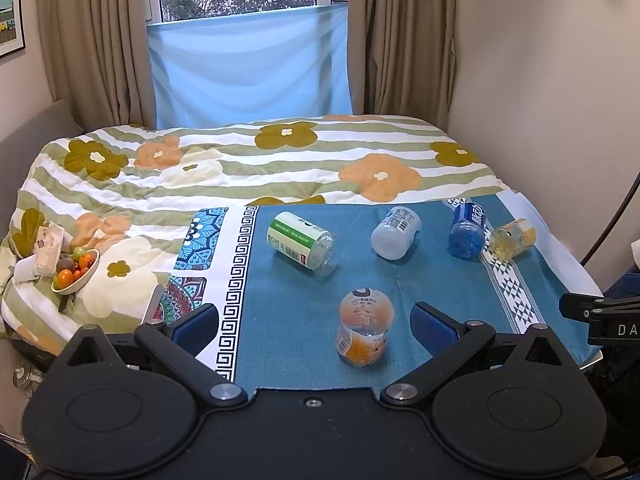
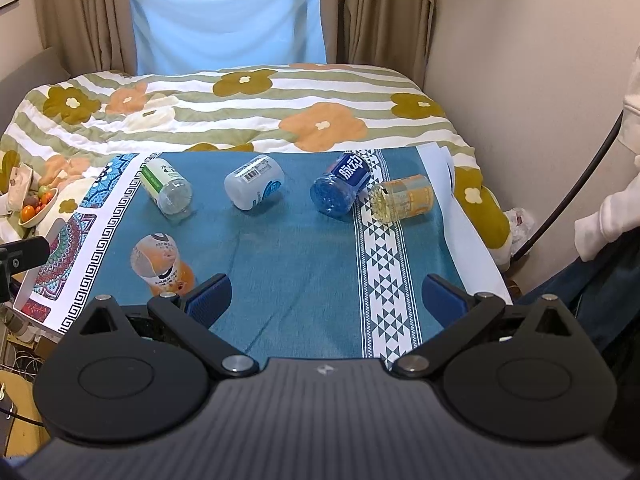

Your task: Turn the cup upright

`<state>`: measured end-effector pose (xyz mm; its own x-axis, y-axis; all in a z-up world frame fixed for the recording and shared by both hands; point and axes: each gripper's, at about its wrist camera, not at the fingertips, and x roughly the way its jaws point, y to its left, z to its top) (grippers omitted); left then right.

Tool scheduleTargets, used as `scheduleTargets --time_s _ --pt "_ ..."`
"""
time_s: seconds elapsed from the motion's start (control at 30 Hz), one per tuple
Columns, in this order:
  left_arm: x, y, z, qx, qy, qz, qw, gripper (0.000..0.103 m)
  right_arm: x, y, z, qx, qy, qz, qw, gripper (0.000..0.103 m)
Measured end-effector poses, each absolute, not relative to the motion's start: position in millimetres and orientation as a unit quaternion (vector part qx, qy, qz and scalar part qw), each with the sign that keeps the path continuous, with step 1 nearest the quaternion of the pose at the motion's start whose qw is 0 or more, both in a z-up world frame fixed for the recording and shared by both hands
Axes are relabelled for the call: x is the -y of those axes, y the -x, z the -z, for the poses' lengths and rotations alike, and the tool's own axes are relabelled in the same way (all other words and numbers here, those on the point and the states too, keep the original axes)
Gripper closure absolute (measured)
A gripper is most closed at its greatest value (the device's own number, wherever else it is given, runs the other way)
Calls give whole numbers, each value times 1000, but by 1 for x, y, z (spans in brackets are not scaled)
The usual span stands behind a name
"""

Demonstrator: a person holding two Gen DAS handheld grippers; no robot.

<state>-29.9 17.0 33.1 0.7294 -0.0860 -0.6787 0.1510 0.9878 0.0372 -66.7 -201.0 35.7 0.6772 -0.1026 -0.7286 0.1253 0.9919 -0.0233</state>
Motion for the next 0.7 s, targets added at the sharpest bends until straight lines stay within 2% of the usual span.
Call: scheduleTargets --time_s 0.7 --pt "-19 31 -37 -359 -47 64 930 0 201 68 -36 -396 -16 63 916 0"
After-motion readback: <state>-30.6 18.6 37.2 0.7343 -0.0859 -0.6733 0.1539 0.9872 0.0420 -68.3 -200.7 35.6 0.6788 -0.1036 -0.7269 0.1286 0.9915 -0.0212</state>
